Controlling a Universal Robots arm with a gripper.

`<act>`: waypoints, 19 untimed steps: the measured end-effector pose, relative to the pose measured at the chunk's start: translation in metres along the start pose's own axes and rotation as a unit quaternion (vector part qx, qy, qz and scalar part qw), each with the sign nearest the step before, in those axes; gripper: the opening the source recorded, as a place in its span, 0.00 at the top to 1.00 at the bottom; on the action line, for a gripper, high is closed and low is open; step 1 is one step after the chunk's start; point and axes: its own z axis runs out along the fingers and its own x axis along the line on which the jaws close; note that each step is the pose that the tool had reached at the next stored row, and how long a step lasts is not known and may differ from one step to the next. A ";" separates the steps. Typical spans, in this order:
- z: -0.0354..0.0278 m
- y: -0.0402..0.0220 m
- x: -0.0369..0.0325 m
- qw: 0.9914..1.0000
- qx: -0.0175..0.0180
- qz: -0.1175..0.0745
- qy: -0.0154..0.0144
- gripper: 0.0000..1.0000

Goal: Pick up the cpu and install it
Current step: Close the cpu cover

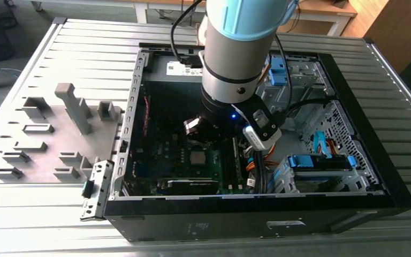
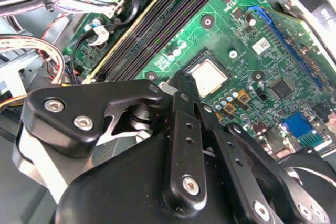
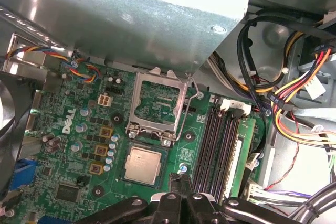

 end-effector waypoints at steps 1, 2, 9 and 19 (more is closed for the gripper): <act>0.0001 0.0000 0.0000 1.000 0.000 0.000 0.000 0.89; 0.0000 0.0000 0.0000 1.000 0.000 0.000 0.000 0.89; 0.0001 0.0014 -0.0005 1.000 0.000 0.000 0.000 0.89; 0.0011 0.0066 -0.0063 1.000 0.000 -0.008 0.000 0.89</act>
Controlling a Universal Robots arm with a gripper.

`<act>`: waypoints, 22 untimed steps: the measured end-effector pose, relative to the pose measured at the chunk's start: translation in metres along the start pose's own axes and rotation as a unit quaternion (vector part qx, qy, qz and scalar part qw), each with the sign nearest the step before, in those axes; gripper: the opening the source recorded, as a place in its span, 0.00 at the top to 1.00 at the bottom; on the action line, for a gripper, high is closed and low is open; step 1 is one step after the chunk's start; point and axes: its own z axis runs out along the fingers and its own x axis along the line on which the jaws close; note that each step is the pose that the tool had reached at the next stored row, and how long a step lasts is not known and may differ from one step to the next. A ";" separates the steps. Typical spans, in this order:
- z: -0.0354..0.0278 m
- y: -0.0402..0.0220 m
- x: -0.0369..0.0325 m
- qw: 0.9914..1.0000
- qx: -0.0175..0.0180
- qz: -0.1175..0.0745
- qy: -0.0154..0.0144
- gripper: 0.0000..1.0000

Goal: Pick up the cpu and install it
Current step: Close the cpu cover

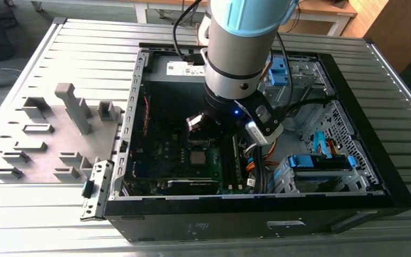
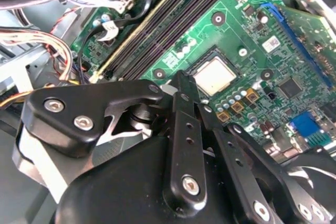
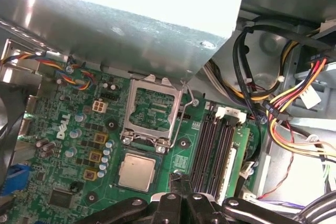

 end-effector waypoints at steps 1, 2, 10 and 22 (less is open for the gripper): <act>0.0000 -0.0001 -0.0004 1.000 0.000 -0.002 0.000 0.89; 0.0001 -0.0002 -0.0008 1.000 0.000 -0.005 0.000 0.89; 0.0013 -0.0004 -0.0017 0.999 -0.004 -0.051 0.002 0.89; 0.0017 -0.0014 -0.0066 0.998 -0.005 -0.063 0.003 0.89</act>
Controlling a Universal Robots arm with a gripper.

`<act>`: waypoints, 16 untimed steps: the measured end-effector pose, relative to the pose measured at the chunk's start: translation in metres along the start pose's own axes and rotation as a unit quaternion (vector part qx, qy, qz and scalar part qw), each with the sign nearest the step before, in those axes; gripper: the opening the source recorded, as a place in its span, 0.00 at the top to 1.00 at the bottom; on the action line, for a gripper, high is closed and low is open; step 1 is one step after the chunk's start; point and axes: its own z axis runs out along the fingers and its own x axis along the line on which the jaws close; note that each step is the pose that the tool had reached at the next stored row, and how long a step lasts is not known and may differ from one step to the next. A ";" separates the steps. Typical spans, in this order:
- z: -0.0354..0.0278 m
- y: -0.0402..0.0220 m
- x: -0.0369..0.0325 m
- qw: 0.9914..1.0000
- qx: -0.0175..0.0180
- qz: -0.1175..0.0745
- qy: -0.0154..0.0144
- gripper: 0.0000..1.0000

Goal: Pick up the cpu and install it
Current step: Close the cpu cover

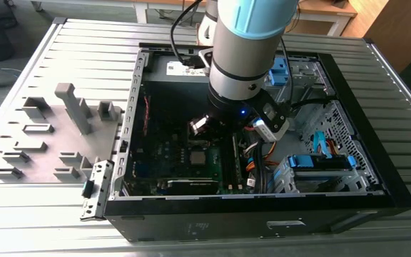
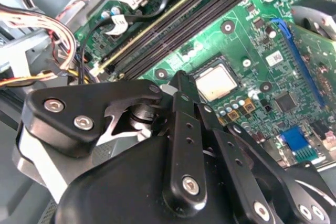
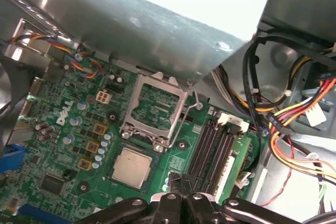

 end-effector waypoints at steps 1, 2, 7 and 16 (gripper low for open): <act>0.0000 -0.0005 -0.0016 1.000 0.000 0.000 0.000 0.89; 0.0000 -0.0011 -0.0034 1.000 0.000 0.000 0.000 0.89; 0.0005 -0.0033 -0.0095 1.000 0.000 -0.007 0.001 0.89; 0.0026 0.0033 -0.0160 1.000 0.000 -0.015 0.001 0.89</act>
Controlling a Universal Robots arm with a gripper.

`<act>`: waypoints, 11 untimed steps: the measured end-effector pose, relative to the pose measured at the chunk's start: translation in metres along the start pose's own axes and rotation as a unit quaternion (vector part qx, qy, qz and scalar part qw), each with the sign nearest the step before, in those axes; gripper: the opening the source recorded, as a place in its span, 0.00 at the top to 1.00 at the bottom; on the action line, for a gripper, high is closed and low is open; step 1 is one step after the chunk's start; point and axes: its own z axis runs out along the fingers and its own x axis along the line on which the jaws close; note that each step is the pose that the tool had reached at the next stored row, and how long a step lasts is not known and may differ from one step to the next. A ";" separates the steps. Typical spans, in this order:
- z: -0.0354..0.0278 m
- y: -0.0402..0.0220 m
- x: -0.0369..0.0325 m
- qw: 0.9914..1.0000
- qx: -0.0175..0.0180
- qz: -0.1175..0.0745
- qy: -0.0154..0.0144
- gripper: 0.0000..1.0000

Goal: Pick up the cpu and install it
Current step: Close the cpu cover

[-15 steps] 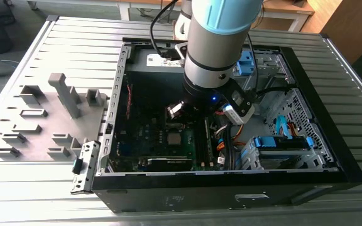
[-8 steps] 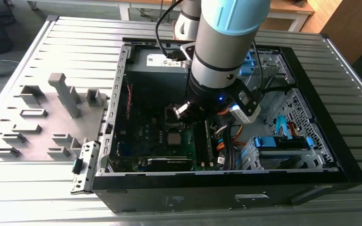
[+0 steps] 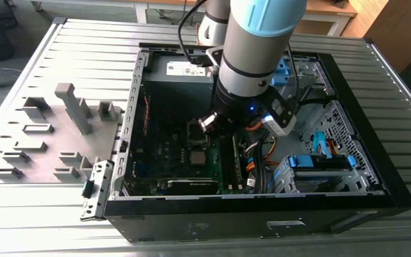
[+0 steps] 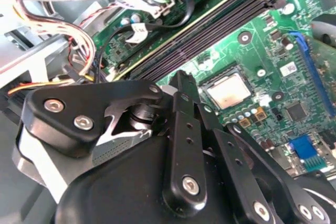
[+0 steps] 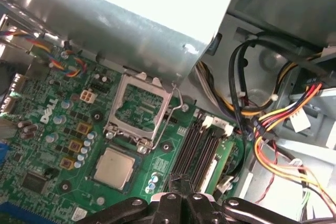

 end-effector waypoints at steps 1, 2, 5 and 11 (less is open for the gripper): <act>0.0004 0.0014 -0.0008 1.000 0.000 -0.001 0.000 0.89; 0.0008 0.0028 -0.0015 1.000 0.000 -0.001 0.000 0.89; 0.0024 0.0079 -0.0037 1.000 0.000 -0.003 0.000 0.89; 0.0063 0.0160 -0.0070 1.000 0.000 -0.007 0.000 0.89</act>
